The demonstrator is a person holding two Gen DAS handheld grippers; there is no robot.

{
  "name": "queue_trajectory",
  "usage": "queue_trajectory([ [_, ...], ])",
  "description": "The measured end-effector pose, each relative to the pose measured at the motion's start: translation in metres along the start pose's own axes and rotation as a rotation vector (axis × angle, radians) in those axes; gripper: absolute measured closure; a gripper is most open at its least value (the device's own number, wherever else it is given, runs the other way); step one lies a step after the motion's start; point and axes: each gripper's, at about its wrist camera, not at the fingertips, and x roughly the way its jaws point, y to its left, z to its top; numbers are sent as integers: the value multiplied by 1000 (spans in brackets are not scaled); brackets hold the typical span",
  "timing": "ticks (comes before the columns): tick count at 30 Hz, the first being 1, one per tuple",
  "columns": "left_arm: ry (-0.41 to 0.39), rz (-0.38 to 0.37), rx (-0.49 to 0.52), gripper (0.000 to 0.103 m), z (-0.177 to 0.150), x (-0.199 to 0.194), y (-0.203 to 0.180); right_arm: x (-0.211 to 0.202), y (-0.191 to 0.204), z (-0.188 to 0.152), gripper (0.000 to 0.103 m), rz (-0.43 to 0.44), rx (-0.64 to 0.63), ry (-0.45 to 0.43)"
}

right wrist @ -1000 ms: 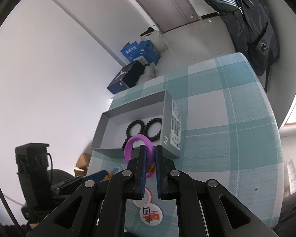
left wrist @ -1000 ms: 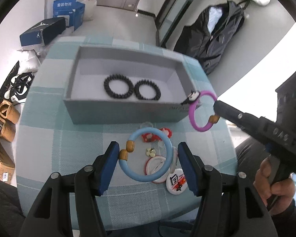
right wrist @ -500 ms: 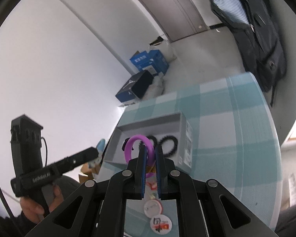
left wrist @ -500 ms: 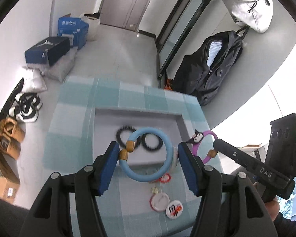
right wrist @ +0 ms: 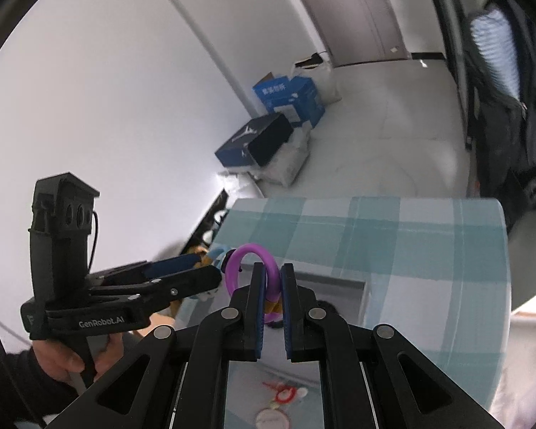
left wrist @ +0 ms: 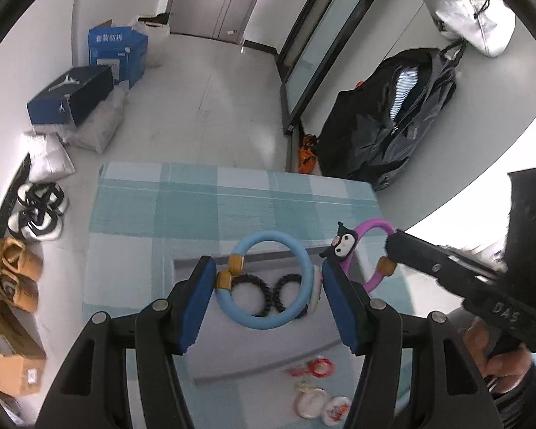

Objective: Organize jewelry
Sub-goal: 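Lower both rings into the grey box and open both grippers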

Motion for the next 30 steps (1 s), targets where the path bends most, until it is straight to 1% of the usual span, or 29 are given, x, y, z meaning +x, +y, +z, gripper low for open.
queue_trajectory([
  [1, 10, 4, -17, 46, -2, 5, 5, 3, 1, 0, 95, -5, -20, 1],
  [3, 36, -15, -42, 46, -1, 11, 9, 13, 0, -3, 95, -10, -32, 19],
  [5, 49, 1, -33, 46, -1, 16, 10, 22, -4, -5, 95, -19, -20, 40],
  [8, 57, -14, -32, 46, 2, 18, 10, 29, -14, -7, 95, -26, 10, 64],
  [13, 97, -32, -50, 46, 3, 28, 12, 33, -27, -7, 95, -21, 49, 74],
  [16, 97, -28, -34, 46, 4, 29, 9, 35, -28, -6, 95, -19, 53, 86],
  [22, 118, -61, -40, 46, 3, 30, 8, 38, -29, -8, 95, -14, 60, 99],
  [24, 140, -72, -47, 46, 4, 31, 8, 37, -28, -8, 92, -6, 61, 102],
  [26, 164, -74, -45, 45, 4, 34, 7, 37, -27, -8, 91, -10, 59, 102],
  [28, 161, -64, -41, 42, 3, 32, 7, 37, -25, -9, 91, -11, 50, 115],
  [30, 151, -82, -45, 25, 3, 28, 8, 34, -24, -10, 91, -19, 41, 105],
])
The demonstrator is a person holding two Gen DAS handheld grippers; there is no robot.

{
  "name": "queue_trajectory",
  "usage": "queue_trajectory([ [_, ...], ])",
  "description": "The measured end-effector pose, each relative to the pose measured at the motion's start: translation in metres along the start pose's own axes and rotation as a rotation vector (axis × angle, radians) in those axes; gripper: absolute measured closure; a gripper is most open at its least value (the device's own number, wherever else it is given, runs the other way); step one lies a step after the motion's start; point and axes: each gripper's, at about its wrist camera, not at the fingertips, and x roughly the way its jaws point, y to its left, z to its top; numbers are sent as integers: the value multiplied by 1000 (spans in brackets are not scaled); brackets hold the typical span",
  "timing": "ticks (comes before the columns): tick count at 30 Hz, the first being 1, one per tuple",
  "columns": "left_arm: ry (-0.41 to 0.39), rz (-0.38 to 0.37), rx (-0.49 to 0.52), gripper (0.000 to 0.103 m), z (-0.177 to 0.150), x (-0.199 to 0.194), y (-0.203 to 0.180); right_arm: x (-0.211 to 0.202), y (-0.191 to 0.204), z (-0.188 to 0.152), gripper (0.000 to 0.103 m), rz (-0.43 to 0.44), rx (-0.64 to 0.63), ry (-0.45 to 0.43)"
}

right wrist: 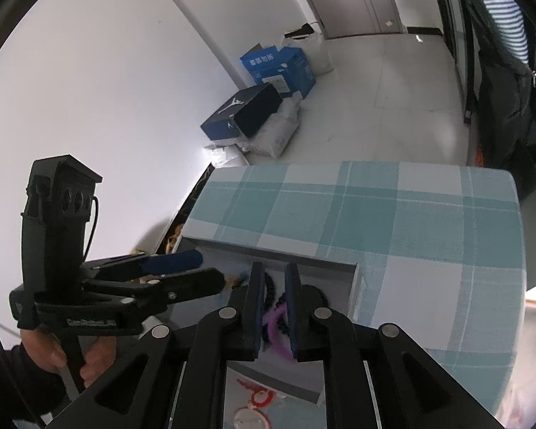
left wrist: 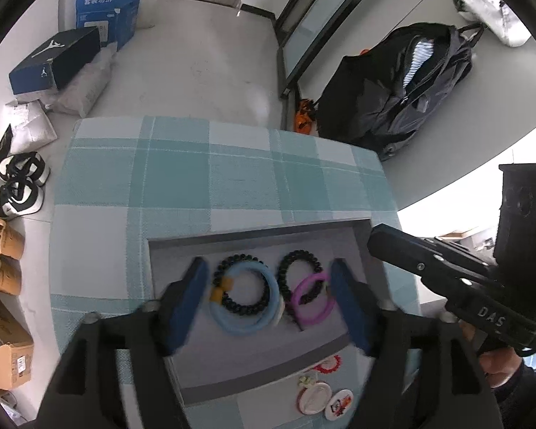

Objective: Organize jewelry
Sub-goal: 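Lower both rings into the grey box and open both grippers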

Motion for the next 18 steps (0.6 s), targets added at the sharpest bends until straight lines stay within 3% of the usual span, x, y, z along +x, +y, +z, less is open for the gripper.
queue_trajectory([
  [8, -92, 58, 5, 24, -7, -20, 2, -22, 2, -5, 74, -14, 2, -79],
  [10, -99, 89, 23, 24, -9, -20, 1, -27, 4, -7, 64, -21, 4, -90],
  [12, -114, 144, 48, 24, -11, -20, -1, -31, 6, -9, 44, -33, 7, -93],
  [16, -158, 169, 62, 24, -19, -29, -2, -42, 11, -13, 43, -26, -8, -114],
  [18, -184, 196, 76, 24, -25, -33, -4, -49, 14, -17, 36, -16, -16, -135],
])
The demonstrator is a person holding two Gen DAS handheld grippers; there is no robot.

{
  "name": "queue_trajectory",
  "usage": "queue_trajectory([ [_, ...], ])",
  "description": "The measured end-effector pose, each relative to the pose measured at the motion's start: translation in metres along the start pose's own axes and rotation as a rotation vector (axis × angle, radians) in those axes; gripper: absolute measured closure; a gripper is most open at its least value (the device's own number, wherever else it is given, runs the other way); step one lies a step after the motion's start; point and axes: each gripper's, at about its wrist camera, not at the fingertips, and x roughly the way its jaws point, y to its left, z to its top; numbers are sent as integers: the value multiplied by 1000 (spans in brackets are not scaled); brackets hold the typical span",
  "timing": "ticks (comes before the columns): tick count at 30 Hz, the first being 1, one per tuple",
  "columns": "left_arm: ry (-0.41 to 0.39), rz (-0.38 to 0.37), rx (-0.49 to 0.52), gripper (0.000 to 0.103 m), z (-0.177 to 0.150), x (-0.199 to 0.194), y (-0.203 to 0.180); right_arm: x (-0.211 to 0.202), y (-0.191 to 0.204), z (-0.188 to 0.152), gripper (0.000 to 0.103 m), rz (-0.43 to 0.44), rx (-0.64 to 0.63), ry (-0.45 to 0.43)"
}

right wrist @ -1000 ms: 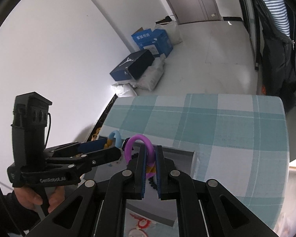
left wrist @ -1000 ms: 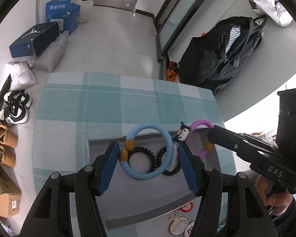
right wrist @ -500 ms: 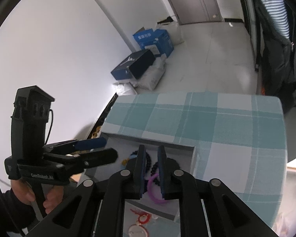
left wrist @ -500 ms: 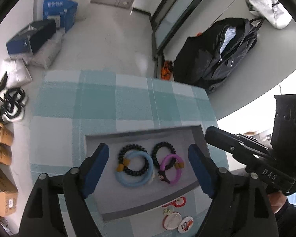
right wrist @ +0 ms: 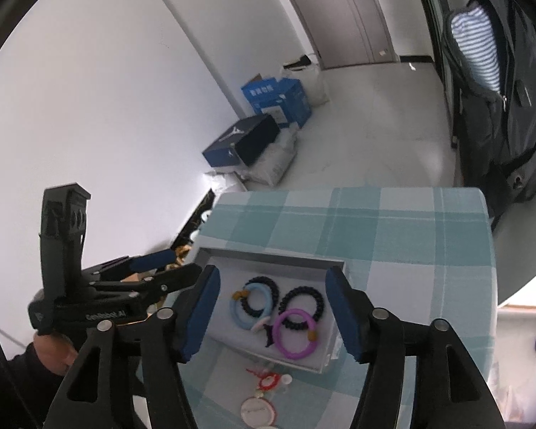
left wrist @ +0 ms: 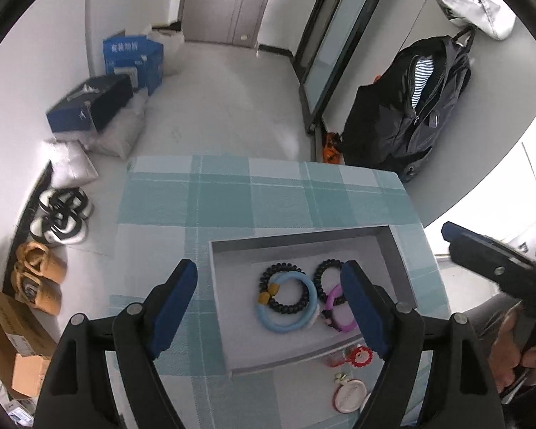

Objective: Organize jewelry
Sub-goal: 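Lower both rings into the grey box and open both grippers, then move the right gripper over the round printed badge and close on it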

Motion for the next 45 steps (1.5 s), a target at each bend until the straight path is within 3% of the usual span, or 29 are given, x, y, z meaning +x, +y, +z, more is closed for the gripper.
queue_trajectory([
  [2, -18, 39, 14, 24, -5, -4, -2, -7, 5, -3, 31, 0, -6, -15],
  [11, -101, 75, -5, 22, -26, -31, -17, -23, 22, -31, 23, -21, -26, -18],
  [21, -5, 33, -54, 18, -63, -23, -37, -37, 8, -75, 18, -44, 44, 55],
  [24, 5, 50, -51, 18, -69, -23, -38, -37, 3, -88, 17, -31, 65, 85],
  [28, 30, 0, -103, 18, -79, -23, -33, -29, 1, -103, 16, -51, 59, 156],
  [36, 54, -10, -114, 18, -98, -15, -30, -2, 14, -138, 16, -100, -25, 300],
  [45, 57, 20, -298, 18, -98, -10, 10, 24, 31, -153, 26, -168, -168, 350],
])
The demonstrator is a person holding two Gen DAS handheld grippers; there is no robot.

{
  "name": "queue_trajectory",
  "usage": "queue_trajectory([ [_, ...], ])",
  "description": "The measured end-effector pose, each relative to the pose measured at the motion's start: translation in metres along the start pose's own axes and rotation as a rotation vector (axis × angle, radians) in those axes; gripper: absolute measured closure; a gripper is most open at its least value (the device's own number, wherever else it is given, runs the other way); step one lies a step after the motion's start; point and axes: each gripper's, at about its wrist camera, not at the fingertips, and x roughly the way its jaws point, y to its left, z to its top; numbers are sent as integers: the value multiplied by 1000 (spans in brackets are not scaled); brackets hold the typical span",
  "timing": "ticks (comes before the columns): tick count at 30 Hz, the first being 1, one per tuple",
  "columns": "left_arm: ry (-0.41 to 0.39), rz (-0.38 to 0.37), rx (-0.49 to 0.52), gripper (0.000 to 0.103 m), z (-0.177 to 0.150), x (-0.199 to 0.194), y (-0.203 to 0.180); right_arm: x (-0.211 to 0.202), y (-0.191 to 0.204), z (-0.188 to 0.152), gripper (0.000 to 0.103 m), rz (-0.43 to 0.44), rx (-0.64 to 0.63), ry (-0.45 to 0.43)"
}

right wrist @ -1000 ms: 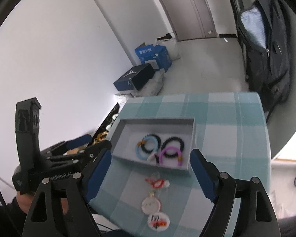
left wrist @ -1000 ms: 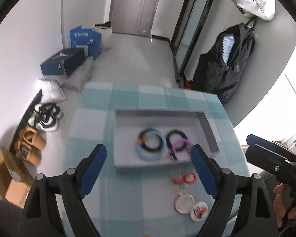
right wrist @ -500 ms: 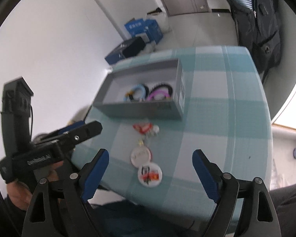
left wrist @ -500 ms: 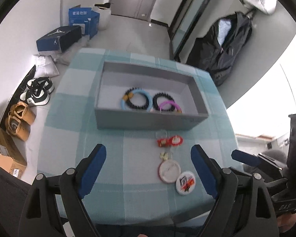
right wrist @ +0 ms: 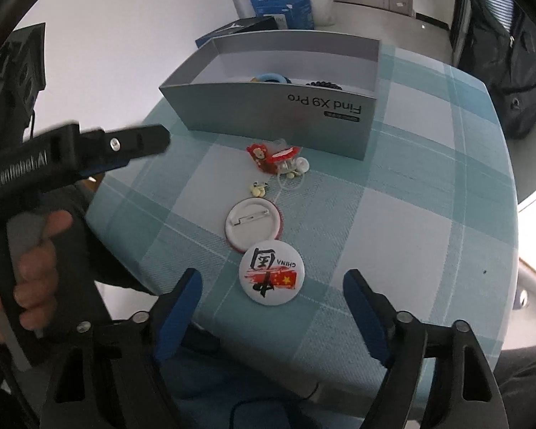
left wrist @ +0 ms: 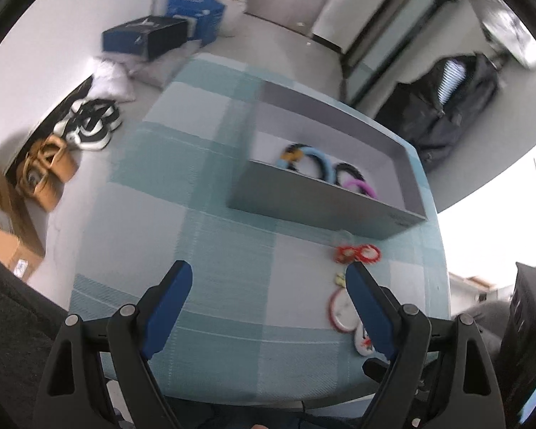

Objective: Organize jewelry
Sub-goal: 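Move the right gripper over the round printed badge and close on it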

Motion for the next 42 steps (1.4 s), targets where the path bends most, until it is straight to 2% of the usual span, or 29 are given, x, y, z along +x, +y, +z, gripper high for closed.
queue_trajectory([
  [2, 13, -4, -45, 18, 0, 2, 9, 4, 2, 1, 27, -8, -7, 6],
  [5, 29, -2, -89, 18, 0, 6, 16, 11, 8, -1, 37, -20, -36, 19],
  [6, 32, 1, -93, 18, 1, 7, 15, 14, 12, -1, 36, -35, -59, 23],
  [13, 6, 20, -36, 18, 0, 3, 5, 21, 31, -7, 41, -145, -162, 20],
  [16, 18, 19, -32, 18, -1, 6, 6, 18, 26, -8, 49, -139, -143, 12],
  [18, 24, 17, -36, 18, 0, 7, 8, 16, 20, -7, 61, -128, -114, 6],
  [28, 29, 32, -14, 18, -2, 8, 5, 11, 21, 3, 61, -102, -73, -5],
  [34, 79, 27, 15, 18, -6, 14, -1, -16, -9, 12, 61, -39, 46, -80],
  [38, 89, 107, 98, 18, -14, 19, -15, -37, -29, 17, 61, 16, 109, -144],
  [42, 114, 89, 166, 18, -23, 24, -32, -58, -38, 24, 61, 30, 120, -209],
])
